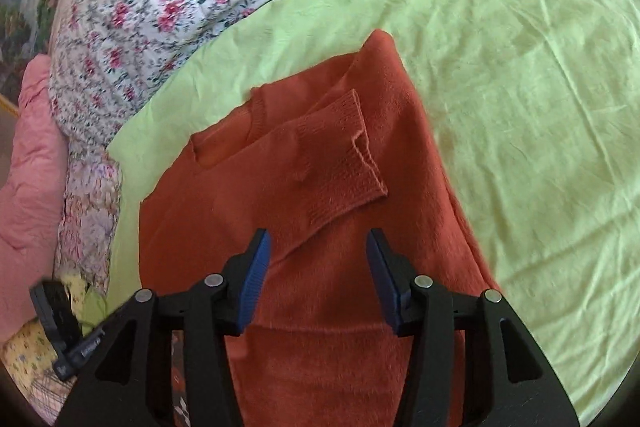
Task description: Fold small clothes
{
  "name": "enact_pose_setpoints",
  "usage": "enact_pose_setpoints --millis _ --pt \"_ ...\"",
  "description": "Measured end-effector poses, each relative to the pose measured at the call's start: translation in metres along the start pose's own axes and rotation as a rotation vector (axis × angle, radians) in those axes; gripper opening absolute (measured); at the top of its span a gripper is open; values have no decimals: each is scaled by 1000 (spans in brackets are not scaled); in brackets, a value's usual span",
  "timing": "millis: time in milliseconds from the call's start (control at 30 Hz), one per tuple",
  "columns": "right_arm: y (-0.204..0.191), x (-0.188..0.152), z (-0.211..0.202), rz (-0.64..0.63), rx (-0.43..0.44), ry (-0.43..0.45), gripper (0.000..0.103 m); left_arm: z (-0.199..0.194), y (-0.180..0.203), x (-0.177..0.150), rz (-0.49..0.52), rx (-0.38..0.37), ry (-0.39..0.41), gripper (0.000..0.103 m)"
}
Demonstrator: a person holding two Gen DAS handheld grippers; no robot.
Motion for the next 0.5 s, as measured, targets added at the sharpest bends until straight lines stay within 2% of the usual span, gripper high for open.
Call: enact_pose_setpoints --millis 67,100,167,233,267,367,400,500 --pt "1 7 10 12 -9 -4 51 -4 -28 -11 -10 92 1 50" --pt "2 10 16 14 -28 -8 51 -3 -40 -16 -17 114 -8 50" --pt "7 15 25 43 -57 0 51 4 -54 -22 -23 136 -45 50" --pt "12 20 30 101 -38 17 51 16 -64 -28 -15 147 -86 50" --pt "13 22 31 117 -24 25 51 21 -66 -28 -12 150 -90 46" --pt "2 28 35 85 -47 38 7 32 -64 -22 0 160 -88 32" --pt "-4 31 33 69 -39 41 7 32 -63 -19 1 168 -82 30" --pt "-40 37 -3 -19 63 120 6 28 -65 -18 -47 165 -69 26"
Point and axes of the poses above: each gripper's, at about its wrist camera, not at the fingertips, and z roughly the way its jaws point, y to its right, x to its top, the point moved 3 cm from there along z, roughly the way its jaws point, and after that the axes turned 13 degrees about z, right-handed, at the moved point
